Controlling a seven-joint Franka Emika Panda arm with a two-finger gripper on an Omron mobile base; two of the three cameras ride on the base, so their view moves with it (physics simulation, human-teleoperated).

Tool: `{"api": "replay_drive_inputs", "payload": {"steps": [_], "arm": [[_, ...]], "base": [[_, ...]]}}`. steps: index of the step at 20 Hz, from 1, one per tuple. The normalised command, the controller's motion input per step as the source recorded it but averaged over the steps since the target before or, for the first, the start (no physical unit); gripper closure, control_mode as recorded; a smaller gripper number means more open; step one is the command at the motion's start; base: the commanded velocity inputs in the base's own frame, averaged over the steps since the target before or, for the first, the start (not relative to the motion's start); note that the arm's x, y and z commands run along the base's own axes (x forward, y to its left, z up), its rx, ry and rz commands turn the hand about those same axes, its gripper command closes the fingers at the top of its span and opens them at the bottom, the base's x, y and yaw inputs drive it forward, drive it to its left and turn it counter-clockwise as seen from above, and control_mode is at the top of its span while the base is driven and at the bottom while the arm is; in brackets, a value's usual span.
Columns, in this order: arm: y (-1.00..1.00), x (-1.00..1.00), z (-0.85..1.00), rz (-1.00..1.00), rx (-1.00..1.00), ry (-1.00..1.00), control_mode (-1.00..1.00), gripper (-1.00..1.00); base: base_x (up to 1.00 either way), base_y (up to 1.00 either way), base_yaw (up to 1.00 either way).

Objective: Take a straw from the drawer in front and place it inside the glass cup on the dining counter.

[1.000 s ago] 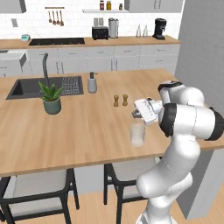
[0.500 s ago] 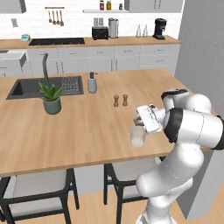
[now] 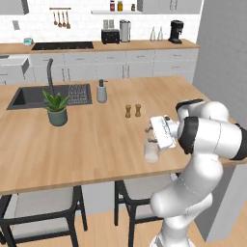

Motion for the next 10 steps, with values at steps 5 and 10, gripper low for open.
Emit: {"api": "replay_drive_inputs", "payload": {"steps": [5,10], "arm": [[-0.33,0.10,0.09,0.00,0.00,-0.15,-1.00,-1.00],[-0.35,-0.03,0.37,-0.04,-0.11,-0.15,-1.00,-1.00]], "base": [[0.00,0.00,0.00],[0.00,0.00,0.00]]}}
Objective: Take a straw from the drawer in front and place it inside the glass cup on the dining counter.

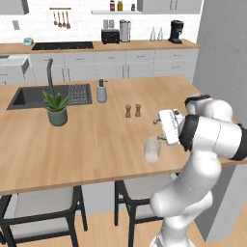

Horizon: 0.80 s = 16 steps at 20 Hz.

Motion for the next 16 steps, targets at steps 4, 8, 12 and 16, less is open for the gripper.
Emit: {"api": "replay_drive_inputs", "payload": {"steps": [4,8,12,16], "arm": [[-0.30,-0.31,0.62,-0.11,-0.30,-0.17,-1.00,-1.00],[-0.02,-0.73,0.68,-0.04,-0.53,-0.33,-1.00,-1.00],[0.42,-0.93,0.50,0.00,-0.68,-0.51,-1.00,-1.00],[0.76,-0.85,0.42,0.03,-0.71,-0.54,-1.00,-1.00]], "base": [[0.00,0.00,0.00],[0.00,0.00,0.00],[0.00,0.00,0.00],[0.00,0.00,0.00]]}}
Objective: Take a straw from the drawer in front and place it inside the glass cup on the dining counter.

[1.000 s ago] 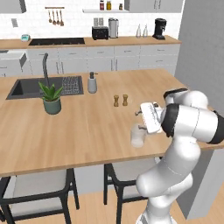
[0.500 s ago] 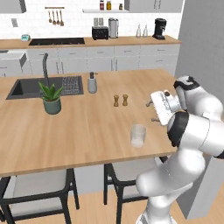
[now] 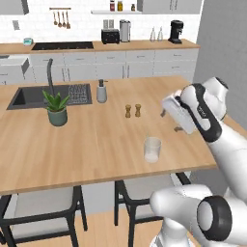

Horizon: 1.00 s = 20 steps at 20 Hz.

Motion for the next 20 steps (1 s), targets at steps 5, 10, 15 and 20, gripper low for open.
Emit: {"api": "replay_drive_inputs", "payload": {"steps": [5,10,15,20], "arm": [[0.87,-0.40,0.15,0.13,-0.47,-0.27,-1.00,-1.00],[0.82,-0.10,0.00,0.24,-0.23,0.00,-1.00,-1.00],[0.87,-0.26,-0.05,0.26,-0.19,0.06,-1.00,-1.00],[0.77,-0.53,-0.13,0.24,-0.14,0.09,-1.00,-1.00]], "base": [[0.00,0.00,0.00],[0.00,0.00,0.00],[0.00,0.00,0.00],[0.00,0.00,0.00]]}}
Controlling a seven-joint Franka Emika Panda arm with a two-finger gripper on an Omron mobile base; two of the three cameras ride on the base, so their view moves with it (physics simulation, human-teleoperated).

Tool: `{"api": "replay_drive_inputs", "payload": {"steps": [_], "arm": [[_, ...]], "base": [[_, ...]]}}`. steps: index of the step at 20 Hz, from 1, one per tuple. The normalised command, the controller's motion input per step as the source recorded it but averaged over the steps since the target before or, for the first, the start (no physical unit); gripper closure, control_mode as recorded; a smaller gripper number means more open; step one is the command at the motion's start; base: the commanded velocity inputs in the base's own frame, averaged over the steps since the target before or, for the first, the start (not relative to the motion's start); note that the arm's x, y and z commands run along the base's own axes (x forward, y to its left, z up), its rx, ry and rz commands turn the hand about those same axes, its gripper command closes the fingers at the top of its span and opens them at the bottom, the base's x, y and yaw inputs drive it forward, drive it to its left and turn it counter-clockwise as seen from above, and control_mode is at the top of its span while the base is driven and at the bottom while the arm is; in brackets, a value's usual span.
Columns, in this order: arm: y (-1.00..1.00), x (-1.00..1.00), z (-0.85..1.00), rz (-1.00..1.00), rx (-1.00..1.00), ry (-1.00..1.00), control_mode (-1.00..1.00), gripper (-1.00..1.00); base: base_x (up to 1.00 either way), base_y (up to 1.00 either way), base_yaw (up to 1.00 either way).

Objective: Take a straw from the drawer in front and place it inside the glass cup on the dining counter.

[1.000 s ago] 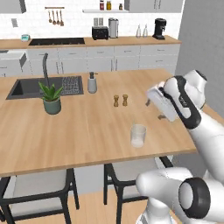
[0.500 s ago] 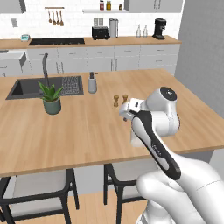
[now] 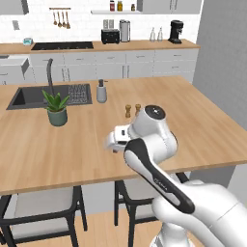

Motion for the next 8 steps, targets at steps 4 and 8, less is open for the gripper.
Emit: {"api": "replay_drive_inputs", "payload": {"steps": [4,8], "arm": [[0.65,-0.65,-0.15,0.19,-0.08,0.09,-1.00,-1.00],[0.61,-0.72,-0.13,0.17,-0.05,0.03,-1.00,-1.00]], "base": [[0.00,0.00,0.00],[0.00,0.00,0.00]]}}
